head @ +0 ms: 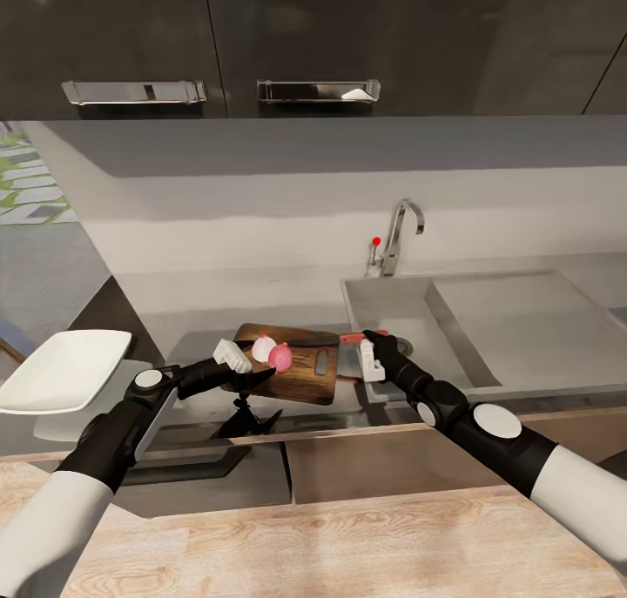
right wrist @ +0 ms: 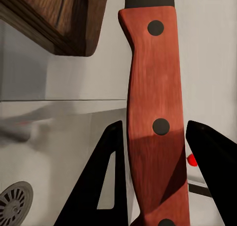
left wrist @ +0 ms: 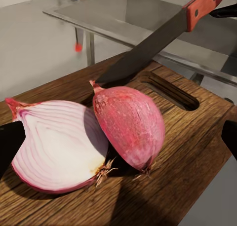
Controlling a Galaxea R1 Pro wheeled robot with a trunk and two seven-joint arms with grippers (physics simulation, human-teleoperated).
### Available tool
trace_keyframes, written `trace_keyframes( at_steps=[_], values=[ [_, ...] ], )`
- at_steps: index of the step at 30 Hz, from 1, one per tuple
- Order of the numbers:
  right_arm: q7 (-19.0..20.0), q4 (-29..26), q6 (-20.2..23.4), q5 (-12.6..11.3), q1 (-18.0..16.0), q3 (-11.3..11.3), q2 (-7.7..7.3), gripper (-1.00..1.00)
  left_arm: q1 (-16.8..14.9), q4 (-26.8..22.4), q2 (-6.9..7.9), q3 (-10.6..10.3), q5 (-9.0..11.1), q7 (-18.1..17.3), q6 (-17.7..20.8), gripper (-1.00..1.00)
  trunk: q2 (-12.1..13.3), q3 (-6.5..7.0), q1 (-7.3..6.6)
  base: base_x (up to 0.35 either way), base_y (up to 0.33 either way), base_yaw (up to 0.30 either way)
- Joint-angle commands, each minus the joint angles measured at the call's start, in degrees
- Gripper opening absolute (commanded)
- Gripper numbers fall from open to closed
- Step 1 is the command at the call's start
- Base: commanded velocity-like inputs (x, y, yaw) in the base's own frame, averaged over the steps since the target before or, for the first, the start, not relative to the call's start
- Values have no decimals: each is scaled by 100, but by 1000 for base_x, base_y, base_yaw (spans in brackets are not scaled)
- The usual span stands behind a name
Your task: In the kitchen, take the Vidalia onion out of the sink, dice it on the chopping board with the paring knife, put the diced onion into the bowl on the countertop, then place both the paring knife and the chopping board into the sink.
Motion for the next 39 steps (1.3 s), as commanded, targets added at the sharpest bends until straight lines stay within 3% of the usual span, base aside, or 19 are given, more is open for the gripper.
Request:
trace_keyframes(
  at_steps=[1,39],
  values=[
    [31,-16,48,57,-9,19,-6,-100,-5,-4,5,-12,50,-8,59,100,-12,-11,4,0,0,0],
    [31,-175,44,-74,-9,-124,-6,-100,-5,-4,5,-12,50,-8,57,100,-12,-11,4,0,0,0]
  ],
)
